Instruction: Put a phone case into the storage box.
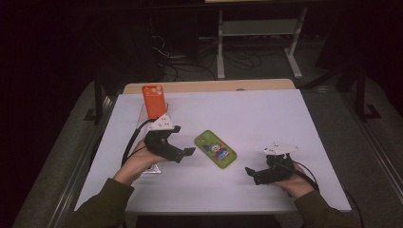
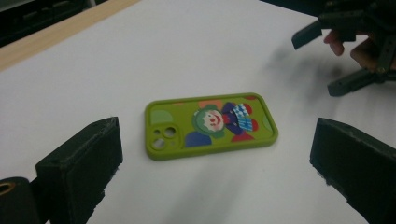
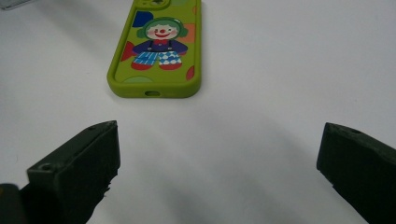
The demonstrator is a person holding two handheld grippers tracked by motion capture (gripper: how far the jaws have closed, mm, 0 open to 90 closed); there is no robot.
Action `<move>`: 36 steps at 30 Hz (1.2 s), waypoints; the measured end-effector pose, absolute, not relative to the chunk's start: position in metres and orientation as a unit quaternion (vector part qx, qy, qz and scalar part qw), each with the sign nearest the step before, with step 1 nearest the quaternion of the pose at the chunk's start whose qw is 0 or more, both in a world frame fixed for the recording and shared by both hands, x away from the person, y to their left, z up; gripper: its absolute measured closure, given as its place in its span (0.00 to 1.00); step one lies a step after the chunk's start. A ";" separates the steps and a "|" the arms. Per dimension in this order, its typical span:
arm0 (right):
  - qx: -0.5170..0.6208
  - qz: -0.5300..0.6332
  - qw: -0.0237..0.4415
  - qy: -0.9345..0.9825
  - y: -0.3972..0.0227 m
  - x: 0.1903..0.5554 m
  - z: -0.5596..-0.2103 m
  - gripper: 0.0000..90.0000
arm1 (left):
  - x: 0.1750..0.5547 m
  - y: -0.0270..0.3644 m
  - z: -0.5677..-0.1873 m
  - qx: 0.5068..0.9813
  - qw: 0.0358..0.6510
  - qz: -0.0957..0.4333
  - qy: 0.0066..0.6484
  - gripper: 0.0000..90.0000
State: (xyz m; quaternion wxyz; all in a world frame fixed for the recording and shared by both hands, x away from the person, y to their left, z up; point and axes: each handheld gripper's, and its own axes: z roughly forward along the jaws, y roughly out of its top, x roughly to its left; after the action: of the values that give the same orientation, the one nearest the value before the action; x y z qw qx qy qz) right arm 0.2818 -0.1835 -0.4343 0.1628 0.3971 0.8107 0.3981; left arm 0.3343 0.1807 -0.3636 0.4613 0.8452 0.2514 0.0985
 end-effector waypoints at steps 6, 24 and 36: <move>0.409 0.395 0.153 0.809 -0.182 0.284 -0.430 0.00 | 0.328 0.184 -0.378 0.851 0.455 0.078 0.250 0.02; 0.403 0.386 0.148 0.817 -0.159 0.302 -0.411 0.00 | 0.330 0.182 -0.382 0.854 0.455 0.063 0.245 0.02; 0.380 0.373 0.136 0.836 -0.132 0.329 -0.396 0.00 | 0.330 0.179 -0.382 0.856 0.452 0.060 0.242 0.02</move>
State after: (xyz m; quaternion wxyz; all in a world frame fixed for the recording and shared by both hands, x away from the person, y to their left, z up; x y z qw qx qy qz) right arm 0.3285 -0.1315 -0.3962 0.1359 0.3797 0.8357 0.3728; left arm 0.3299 0.1788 -0.3822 0.4522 0.8562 0.2424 0.0603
